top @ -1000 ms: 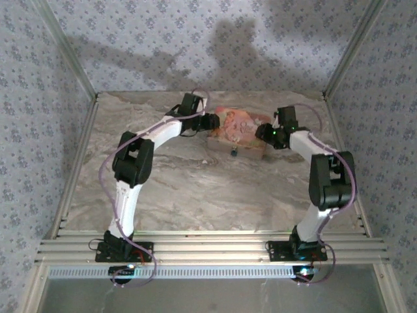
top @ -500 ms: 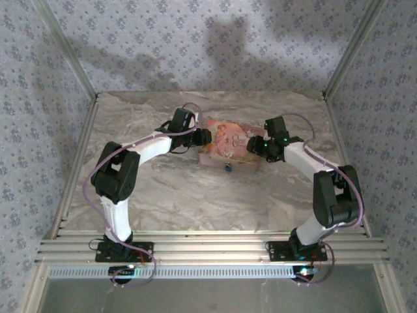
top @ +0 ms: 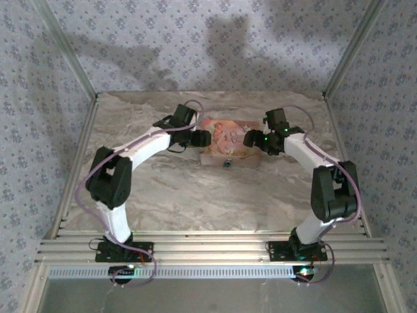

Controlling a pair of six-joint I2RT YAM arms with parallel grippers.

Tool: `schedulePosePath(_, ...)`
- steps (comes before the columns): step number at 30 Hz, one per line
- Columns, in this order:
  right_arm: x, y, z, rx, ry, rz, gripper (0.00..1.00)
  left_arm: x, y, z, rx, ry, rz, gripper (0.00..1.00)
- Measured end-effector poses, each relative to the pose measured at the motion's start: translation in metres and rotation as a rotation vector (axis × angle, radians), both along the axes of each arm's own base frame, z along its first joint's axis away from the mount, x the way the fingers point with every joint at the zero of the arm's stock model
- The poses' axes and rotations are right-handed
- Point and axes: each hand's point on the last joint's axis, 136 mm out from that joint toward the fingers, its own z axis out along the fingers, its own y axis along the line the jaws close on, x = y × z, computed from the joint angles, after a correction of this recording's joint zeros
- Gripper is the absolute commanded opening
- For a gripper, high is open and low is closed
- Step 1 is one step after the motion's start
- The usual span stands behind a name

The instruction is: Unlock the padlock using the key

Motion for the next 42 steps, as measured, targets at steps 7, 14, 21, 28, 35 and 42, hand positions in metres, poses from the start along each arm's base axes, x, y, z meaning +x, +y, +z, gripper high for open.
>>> schedulePosePath(7, -0.013, -0.008, 0.074, -0.011, -0.195, -0.007, 0.88, 0.013, 0.134, 0.090, 0.051, -0.143, 0.271, 0.74)
schedulePosePath(14, -0.048, 0.032, 0.093, -0.021, -0.290, 0.099, 0.86, 0.016, 0.257, 0.061, 0.125, -0.004, 0.564, 0.61)
schedulePosePath(21, -0.082, 0.091, 0.080, -0.020, -0.291, 0.276, 0.86, 0.053, 0.261, -0.004, 0.171, 0.188, 0.576, 0.44)
schedulePosePath(28, -0.100, 0.115, 0.074, -0.027, -0.315, 0.343, 0.86, 0.100, 0.268, -0.026, 0.210, 0.220, 0.607, 0.43)
schedulePosePath(35, -0.094, 0.113, 0.077, -0.044, -0.346, 0.314, 0.86, 0.129, 0.276, -0.033, 0.243, 0.223, 0.652, 0.37)
schedulePosePath(42, -0.091, 0.110, 0.080, -0.056, -0.364, 0.296, 0.86, 0.144, 0.278, -0.055, 0.250, 0.276, 0.668, 0.35)
